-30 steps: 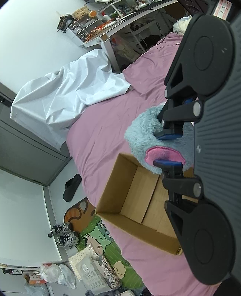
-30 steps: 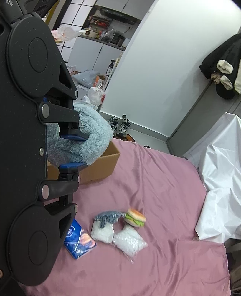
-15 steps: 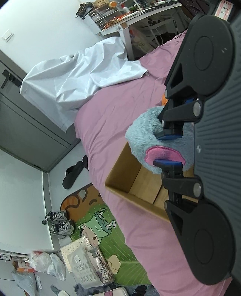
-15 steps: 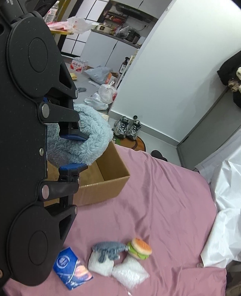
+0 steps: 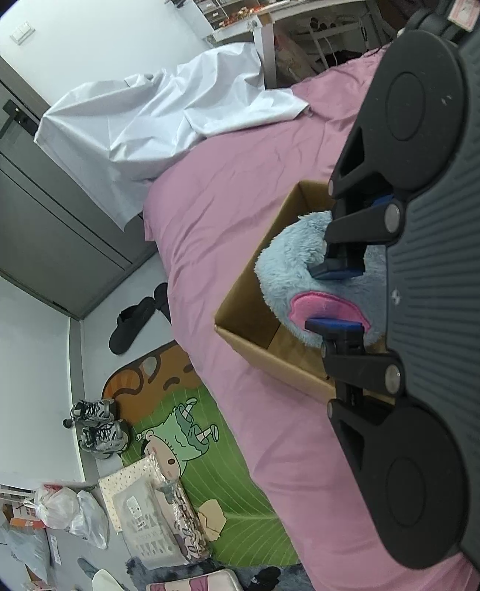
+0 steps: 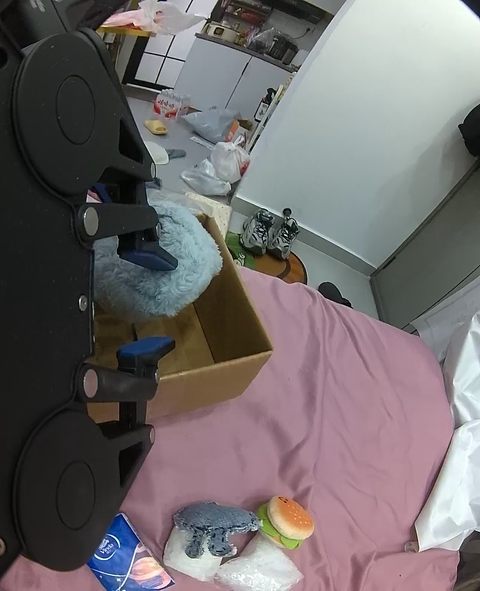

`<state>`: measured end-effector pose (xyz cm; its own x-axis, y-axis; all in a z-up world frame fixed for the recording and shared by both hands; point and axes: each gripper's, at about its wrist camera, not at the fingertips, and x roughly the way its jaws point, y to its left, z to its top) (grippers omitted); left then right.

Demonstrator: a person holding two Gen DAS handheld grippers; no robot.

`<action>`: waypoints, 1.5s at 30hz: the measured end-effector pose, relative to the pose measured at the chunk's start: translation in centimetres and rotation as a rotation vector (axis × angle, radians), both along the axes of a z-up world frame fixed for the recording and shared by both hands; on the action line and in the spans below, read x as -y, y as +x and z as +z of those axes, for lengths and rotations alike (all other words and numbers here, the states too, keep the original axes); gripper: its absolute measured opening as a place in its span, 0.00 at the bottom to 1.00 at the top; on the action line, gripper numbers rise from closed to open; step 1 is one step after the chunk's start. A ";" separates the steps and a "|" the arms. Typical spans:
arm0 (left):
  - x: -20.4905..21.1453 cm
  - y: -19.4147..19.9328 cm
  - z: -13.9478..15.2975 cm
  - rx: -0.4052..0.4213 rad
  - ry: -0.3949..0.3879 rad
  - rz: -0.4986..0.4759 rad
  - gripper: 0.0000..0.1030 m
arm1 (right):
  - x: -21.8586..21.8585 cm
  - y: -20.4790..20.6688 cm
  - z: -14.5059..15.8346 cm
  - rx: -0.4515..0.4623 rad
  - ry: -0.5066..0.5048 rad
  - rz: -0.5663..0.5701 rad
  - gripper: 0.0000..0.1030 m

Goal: Organize soft objects
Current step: 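Lower the plush toy into the box and open the left gripper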

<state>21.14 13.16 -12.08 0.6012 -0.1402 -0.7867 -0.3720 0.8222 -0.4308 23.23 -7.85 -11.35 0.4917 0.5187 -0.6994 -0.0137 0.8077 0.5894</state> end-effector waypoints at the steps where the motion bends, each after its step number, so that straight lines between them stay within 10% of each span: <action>1: 0.0 0.2 -0.2 -0.001 0.006 0.001 0.19 | 0.0 0.0 -0.1 -0.002 -0.004 -0.002 0.39; 12: -0.2 1.4 -1.7 -0.057 0.095 0.019 0.24 | 0.9 0.2 0.0 -0.003 -0.006 -0.016 0.39; 22: 0.8 0.6 0.5 -0.070 0.132 -0.008 0.51 | 1.8 -0.6 0.4 0.003 0.008 -0.008 0.41; 26: 1.7 -0.3 1.9 -0.050 0.190 -0.010 0.69 | 2.8 -1.4 1.0 0.024 0.006 -0.015 0.49; 45: 5.5 -4.5 5.6 -0.056 0.260 -0.075 0.91 | 9.1 -5.3 3.4 0.104 -0.008 -0.004 0.92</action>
<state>16.62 7.64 -6.48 0.5515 0.0282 -0.8337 -0.3229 0.9287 -0.1822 17.98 -16.91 -7.90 0.5639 0.5111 -0.6487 -0.0709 0.8125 0.5786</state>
